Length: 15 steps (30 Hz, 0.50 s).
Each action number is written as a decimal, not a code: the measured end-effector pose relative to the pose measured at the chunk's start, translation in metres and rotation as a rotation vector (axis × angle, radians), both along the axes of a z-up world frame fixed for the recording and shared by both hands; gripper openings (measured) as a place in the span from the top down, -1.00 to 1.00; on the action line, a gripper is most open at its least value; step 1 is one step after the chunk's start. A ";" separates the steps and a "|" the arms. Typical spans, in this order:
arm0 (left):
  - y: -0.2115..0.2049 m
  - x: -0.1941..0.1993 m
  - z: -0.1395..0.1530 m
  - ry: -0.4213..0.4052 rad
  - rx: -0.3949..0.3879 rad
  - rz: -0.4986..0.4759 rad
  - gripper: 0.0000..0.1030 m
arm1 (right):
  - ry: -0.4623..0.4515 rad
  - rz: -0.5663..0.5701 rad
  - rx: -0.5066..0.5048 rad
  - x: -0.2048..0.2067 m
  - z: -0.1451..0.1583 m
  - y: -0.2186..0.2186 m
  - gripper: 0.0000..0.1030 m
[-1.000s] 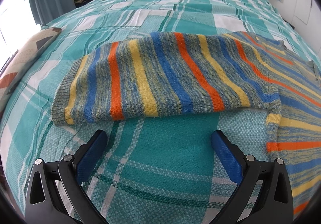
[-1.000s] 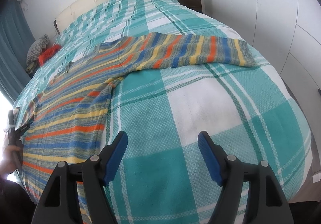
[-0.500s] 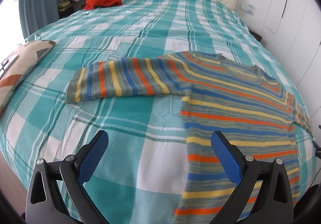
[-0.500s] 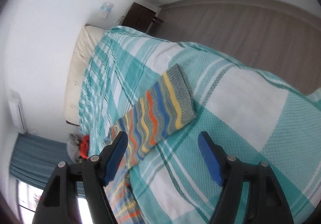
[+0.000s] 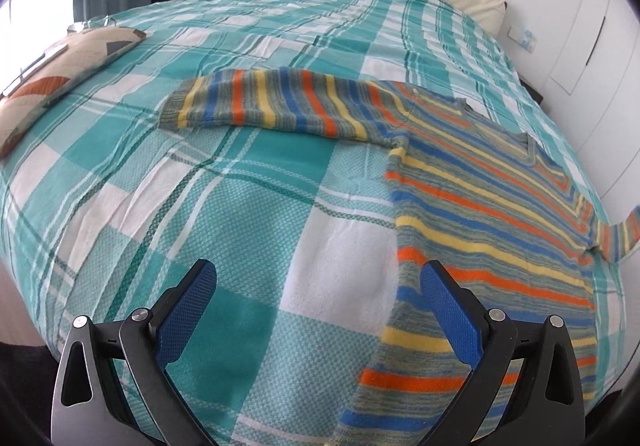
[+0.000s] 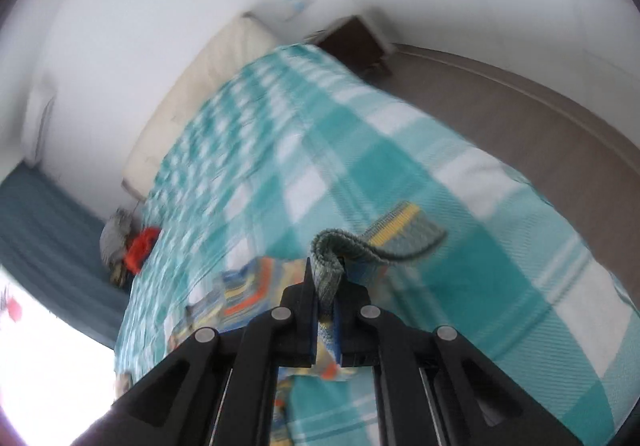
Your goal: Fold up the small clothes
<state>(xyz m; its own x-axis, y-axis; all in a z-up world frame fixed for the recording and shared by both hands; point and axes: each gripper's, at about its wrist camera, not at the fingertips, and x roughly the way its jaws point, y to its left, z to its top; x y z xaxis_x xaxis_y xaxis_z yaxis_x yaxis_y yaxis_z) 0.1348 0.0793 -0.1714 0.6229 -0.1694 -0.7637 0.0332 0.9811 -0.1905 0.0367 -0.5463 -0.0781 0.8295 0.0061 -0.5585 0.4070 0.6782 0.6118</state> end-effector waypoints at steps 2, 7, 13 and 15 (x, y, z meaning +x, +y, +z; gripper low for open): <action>0.005 0.002 -0.005 0.016 -0.021 0.014 -0.98 | -0.055 0.206 -0.013 0.038 0.030 0.053 0.89; 0.018 -0.001 -0.004 0.006 -0.033 0.034 -0.98 | -0.044 0.572 0.086 0.120 0.025 0.168 -0.58; 0.031 0.000 -0.008 0.014 -0.038 0.057 -0.98 | 0.044 0.545 0.148 0.139 -0.022 0.173 -0.65; 0.027 0.002 -0.012 0.027 -0.029 0.046 -0.98 | 0.099 0.500 0.209 0.135 -0.047 0.155 -0.61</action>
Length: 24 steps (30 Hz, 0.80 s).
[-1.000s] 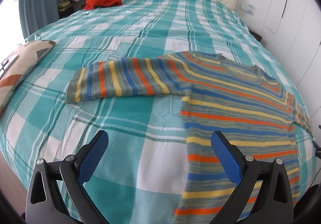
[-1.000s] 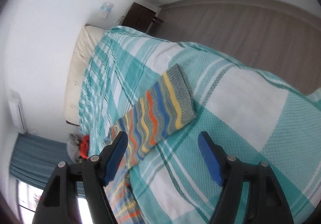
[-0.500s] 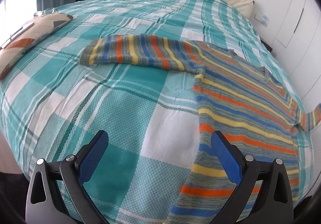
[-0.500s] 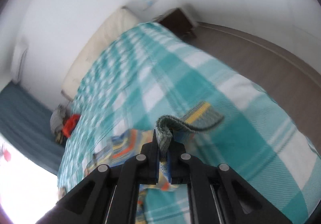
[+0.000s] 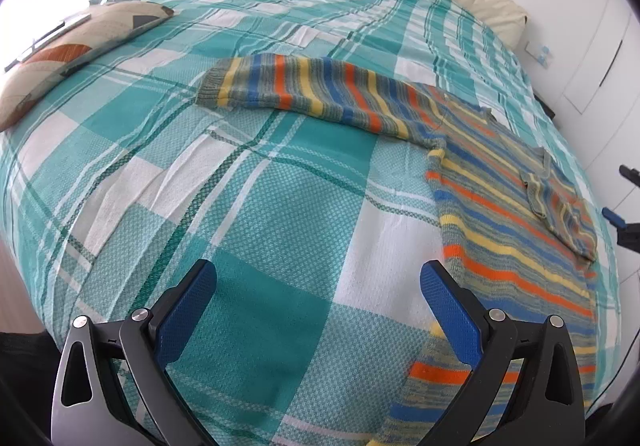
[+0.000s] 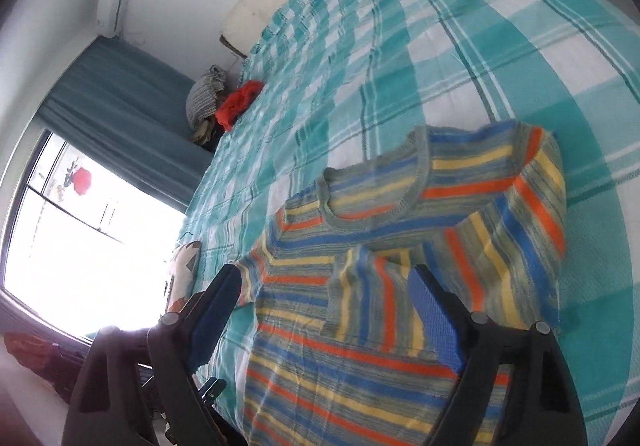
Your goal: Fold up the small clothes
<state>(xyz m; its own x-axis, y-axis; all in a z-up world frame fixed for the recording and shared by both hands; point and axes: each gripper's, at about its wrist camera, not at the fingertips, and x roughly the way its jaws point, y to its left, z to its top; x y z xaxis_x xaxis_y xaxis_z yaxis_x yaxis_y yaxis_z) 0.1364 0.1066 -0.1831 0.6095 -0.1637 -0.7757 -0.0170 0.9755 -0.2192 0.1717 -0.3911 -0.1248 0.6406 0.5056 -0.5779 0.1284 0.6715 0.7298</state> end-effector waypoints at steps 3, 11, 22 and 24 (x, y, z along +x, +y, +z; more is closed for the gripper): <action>-0.007 -0.001 -0.002 0.008 0.023 -0.023 -0.98 | 0.239 -0.091 0.045 -0.007 -0.062 -0.026 -0.38; -0.013 -0.005 -0.009 0.017 0.042 -0.033 -0.98 | 0.217 -0.038 -0.208 -0.019 -0.033 -0.038 0.19; -0.018 0.000 -0.011 0.018 0.052 -0.038 -0.98 | 0.338 0.194 -0.539 0.092 -0.067 0.017 0.59; -0.016 0.000 -0.010 0.015 0.046 -0.040 -0.98 | 0.286 0.152 -0.613 0.090 -0.063 0.022 0.94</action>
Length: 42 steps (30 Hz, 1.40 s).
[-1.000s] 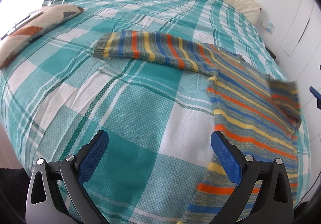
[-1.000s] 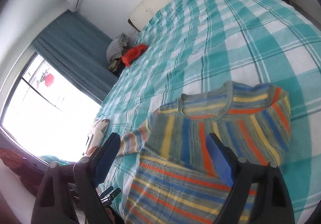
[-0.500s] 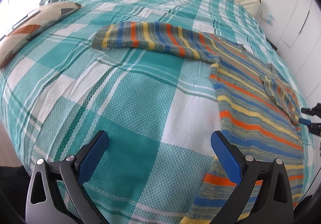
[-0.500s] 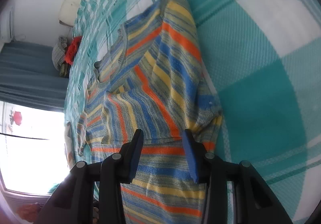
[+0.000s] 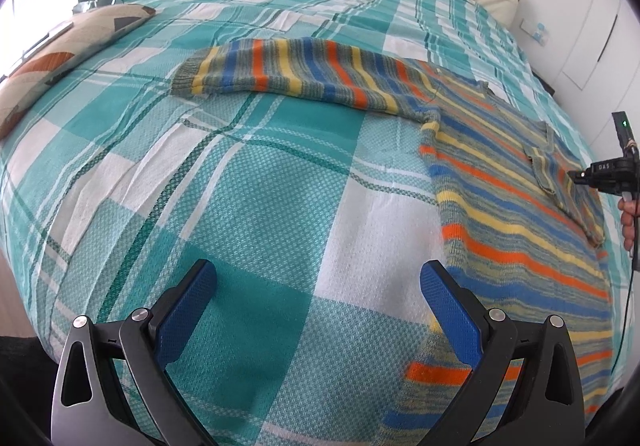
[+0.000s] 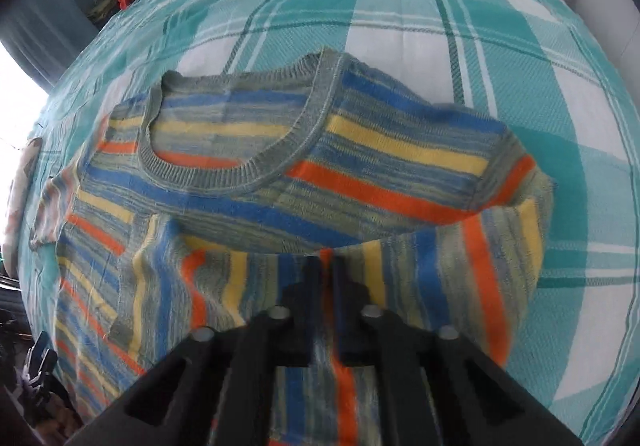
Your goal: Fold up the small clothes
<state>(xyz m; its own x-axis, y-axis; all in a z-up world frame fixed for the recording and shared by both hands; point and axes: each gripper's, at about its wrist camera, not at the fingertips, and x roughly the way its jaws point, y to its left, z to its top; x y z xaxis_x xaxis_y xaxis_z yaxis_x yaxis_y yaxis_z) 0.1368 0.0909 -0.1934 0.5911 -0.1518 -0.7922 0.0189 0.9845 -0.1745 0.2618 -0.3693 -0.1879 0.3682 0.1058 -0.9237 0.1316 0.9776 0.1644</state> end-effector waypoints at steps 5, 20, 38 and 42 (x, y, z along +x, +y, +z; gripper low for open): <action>0.000 0.004 -0.001 0.004 -0.011 0.003 -0.98 | -0.206 -0.082 0.031 -0.011 0.035 -0.015 0.93; 0.101 0.118 0.030 0.037 -0.238 0.189 -0.98 | -0.312 0.014 0.137 -0.150 0.053 0.024 -0.47; -0.103 0.142 0.172 -0.238 -0.217 -0.398 0.95 | -0.367 -0.258 0.151 -0.287 0.021 -0.001 -0.47; -0.203 0.125 0.152 -0.163 -0.204 -0.583 0.19 | -0.372 -0.284 0.169 -0.288 0.018 -0.006 -0.47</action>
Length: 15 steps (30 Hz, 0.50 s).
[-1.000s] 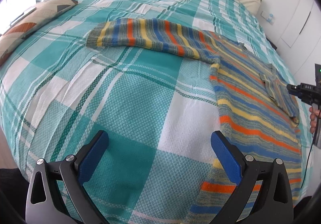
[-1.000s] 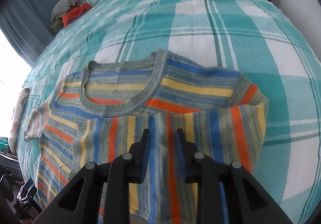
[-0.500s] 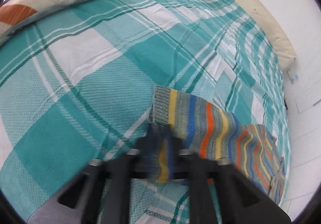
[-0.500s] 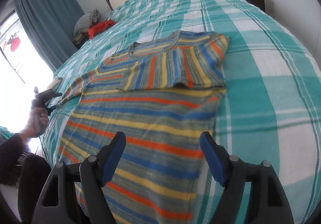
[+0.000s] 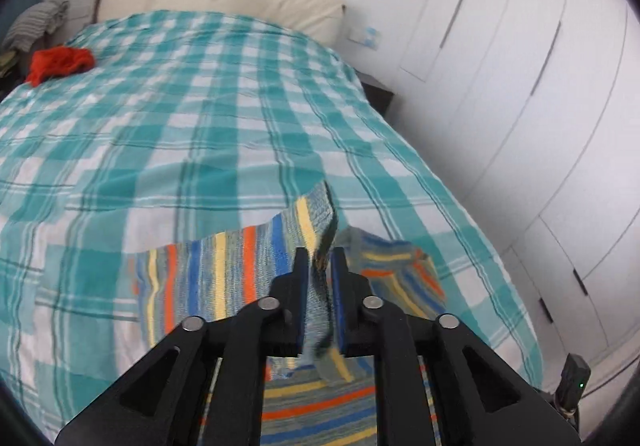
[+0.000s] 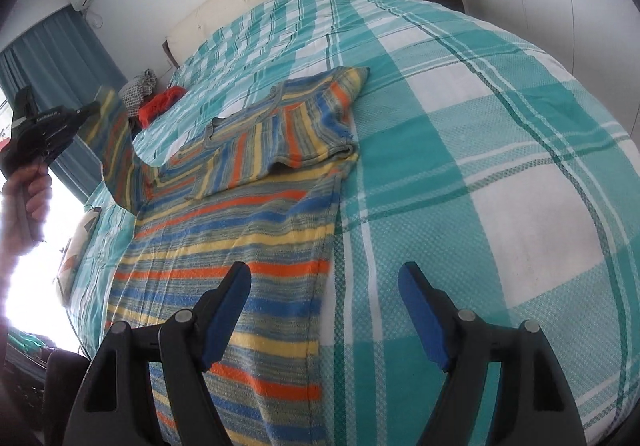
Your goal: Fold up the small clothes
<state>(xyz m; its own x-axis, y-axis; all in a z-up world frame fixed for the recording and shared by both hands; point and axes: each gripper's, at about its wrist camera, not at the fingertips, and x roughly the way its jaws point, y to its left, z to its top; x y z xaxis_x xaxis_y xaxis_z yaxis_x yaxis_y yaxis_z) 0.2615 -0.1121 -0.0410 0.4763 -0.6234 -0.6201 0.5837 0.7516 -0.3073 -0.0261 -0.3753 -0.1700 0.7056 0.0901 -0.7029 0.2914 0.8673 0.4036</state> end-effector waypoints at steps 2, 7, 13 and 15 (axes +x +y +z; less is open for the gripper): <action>-0.031 -0.006 -0.026 0.052 0.057 -0.035 -0.79 | 0.003 -0.008 0.002 -0.002 -0.001 -0.002 -0.47; -0.011 -0.018 -0.063 0.070 0.213 0.019 -0.79 | 0.008 -0.061 -0.017 -0.010 0.000 -0.016 -0.47; 0.117 0.005 -0.092 0.024 0.341 0.331 -0.91 | 0.083 -0.152 -0.150 0.006 0.006 -0.043 -0.47; 0.154 0.022 -0.109 0.032 0.379 0.434 -0.91 | 0.091 -0.194 -0.185 0.019 0.009 -0.057 -0.47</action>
<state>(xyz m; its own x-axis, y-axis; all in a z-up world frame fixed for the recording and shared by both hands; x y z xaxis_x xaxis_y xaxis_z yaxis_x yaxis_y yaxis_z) 0.2831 0.0416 -0.1498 0.6159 -0.1062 -0.7806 0.1919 0.9812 0.0179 -0.0073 -0.4320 -0.1607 0.6302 -0.1758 -0.7563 0.4867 0.8483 0.2084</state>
